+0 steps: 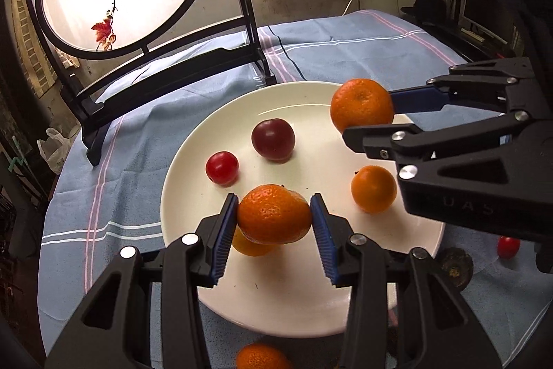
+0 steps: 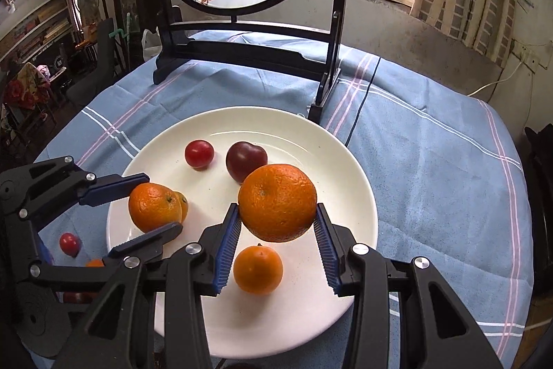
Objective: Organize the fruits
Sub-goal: 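Carry the mandarin and orange over the plate and open both grippers, then grasp an orange tomato with the left gripper while the right gripper grasps a yellow fruit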
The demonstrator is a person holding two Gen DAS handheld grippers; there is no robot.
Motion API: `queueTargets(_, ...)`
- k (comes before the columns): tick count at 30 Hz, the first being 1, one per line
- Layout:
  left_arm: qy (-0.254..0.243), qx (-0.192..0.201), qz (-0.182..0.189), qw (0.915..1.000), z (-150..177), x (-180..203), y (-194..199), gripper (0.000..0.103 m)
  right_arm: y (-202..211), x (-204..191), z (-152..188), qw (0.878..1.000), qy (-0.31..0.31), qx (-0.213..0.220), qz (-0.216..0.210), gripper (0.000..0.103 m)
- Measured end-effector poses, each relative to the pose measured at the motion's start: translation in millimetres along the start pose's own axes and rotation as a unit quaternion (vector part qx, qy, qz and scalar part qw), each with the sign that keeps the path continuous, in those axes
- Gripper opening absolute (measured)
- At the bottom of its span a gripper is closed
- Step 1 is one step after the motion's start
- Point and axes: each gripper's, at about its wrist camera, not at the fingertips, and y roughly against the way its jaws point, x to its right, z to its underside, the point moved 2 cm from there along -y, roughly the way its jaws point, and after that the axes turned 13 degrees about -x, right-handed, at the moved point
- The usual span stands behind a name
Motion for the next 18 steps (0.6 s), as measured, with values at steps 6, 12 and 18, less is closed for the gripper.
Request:
queueTargets(6, 0.012, 0.005, -0.002, 0.9999, -0.9, -6.7, 3.1, 0.054, 13.8, 7.3, -1.9, 0.999, -0.021, 0.024, -0.001, 0.059)
queueTargets(12, 0.018, 0.031, 0.004, 0.9993, 22.6, -23.1, 37.7, 0.055, 64.5, -5.9, 52.2, 0.999, 0.010, 0.044, -0.026, 0.059)
queueTargets(18, 0.001, 0.050, 0.018, 0.9986, 76.0, -29.3, 78.1, 0.064, 86.7, -55.7, 151.6, 0.993, 0.100, 0.007, -0.062, 0.061)
